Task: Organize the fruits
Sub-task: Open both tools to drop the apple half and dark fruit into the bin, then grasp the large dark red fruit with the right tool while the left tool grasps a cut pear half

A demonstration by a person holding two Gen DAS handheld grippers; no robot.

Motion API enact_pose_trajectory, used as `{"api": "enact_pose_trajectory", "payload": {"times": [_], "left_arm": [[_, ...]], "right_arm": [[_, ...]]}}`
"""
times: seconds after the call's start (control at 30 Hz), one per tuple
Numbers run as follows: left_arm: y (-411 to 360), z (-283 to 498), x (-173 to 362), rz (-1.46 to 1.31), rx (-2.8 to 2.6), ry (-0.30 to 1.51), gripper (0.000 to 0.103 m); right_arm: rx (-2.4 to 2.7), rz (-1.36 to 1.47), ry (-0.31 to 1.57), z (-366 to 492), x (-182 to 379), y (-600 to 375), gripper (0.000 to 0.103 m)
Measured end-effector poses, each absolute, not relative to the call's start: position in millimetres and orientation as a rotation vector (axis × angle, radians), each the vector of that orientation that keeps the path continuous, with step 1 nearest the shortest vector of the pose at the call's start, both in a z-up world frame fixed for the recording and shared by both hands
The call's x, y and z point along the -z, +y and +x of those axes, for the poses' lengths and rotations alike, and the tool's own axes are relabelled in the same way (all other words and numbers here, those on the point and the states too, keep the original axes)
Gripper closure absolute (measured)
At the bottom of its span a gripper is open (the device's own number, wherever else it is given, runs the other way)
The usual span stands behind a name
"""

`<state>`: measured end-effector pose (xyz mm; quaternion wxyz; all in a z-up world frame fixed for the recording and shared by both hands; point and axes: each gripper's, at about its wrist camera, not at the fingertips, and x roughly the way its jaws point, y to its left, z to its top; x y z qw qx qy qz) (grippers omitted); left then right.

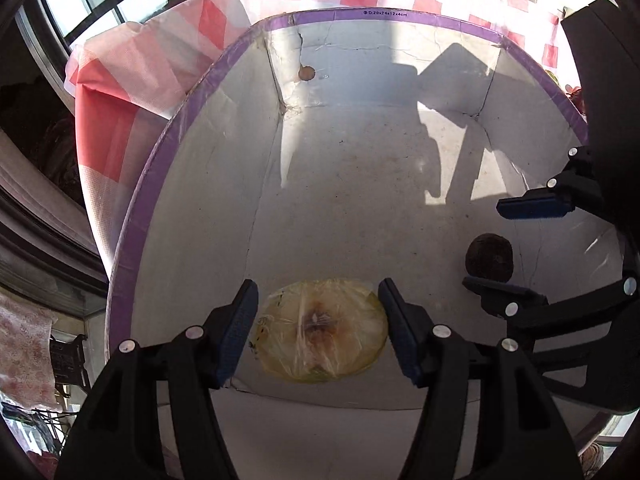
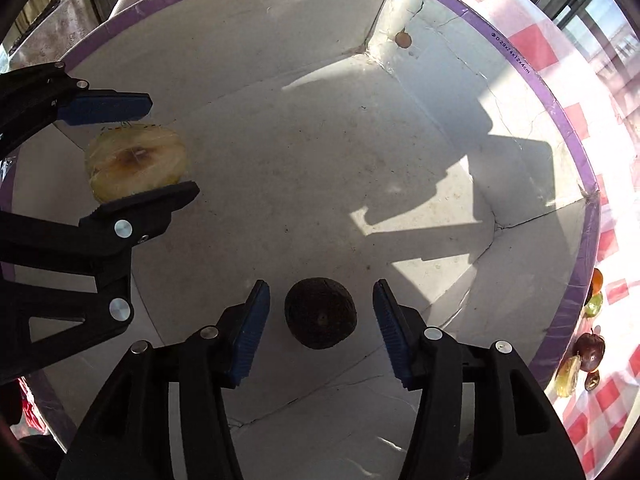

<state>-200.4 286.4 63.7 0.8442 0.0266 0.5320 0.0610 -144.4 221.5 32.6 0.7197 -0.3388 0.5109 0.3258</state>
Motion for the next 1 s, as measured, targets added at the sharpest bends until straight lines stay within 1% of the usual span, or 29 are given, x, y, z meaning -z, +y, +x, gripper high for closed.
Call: {"api": "enact_pose_trajectory", "payload": {"times": [0.07, 0.23, 0.33, 0.4, 0.43, 0.47, 0.5, 0.53, 0.57, 0.6, 0.67, 0.7, 0.77, 0.83, 0.93, 1.0], "left_arm": [[285, -204, -65, 0.060, -0.139, 1.135, 0.041], [282, -207, -67, 0.078, -0.160, 1.151, 0.040], [286, -207, -67, 0.039, -0.176, 1.144, 0.040], [291, -207, -71, -0.003, -0.206, 1.110, 0.040], [293, -210, -74, -0.033, -0.229, 1.074, 0.038], [294, -214, -78, -0.045, -0.260, 1.037, 0.035], [293, -217, -80, -0.047, -0.274, 0.998, 0.033], [289, -222, -85, -0.039, -0.293, 0.957, 0.025], [283, -228, -91, -0.026, -0.317, 0.897, 0.019], [276, -235, -99, -0.014, -0.331, 0.828, 0.011], [257, -252, -119, -0.009, -0.322, 0.678, 0.008], [246, -260, -130, -0.008, -0.310, 0.602, 0.003], [220, -274, -151, 0.000, -0.265, 0.445, 0.002], [187, -282, -166, 0.032, -0.198, 0.334, 0.002], [135, -280, -174, 0.064, -0.081, 0.259, 0.002], [107, -267, -167, 0.040, 0.019, 0.267, 0.002]], "right_arm": [[-0.733, -0.712, 1.122, -145, -36, 217, 0.041], [-0.756, -0.630, 1.099, -146, -43, 203, 0.041], [-0.734, -0.623, 1.042, -152, -57, 205, 0.039], [-0.713, -0.595, 0.970, -158, -66, 201, 0.036], [-0.700, -0.572, 0.919, -161, -71, 196, 0.035], [-0.685, -0.549, 0.862, -165, -77, 190, 0.030], [-0.669, -0.525, 0.804, -170, -82, 182, 0.022], [-0.652, -0.492, 0.750, -176, -88, 172, 0.020], [-0.649, -0.449, 0.707, -181, -93, 160, 0.019], [-0.659, -0.394, 0.670, -184, -98, 147, 0.019], [-0.675, -0.278, 0.579, -195, -111, 114, 0.019], [-0.683, -0.218, 0.523, -205, -118, 94, 0.017], [-0.666, -0.118, 0.422, -210, -129, 59, 0.015], [-0.613, -0.035, 0.364, -204, -133, 18, 0.015], [-0.481, 0.067, 0.390, -187, -116, -44, 0.015], [-0.376, 0.118, 0.455, -168, -97, -81, 0.015]]}}
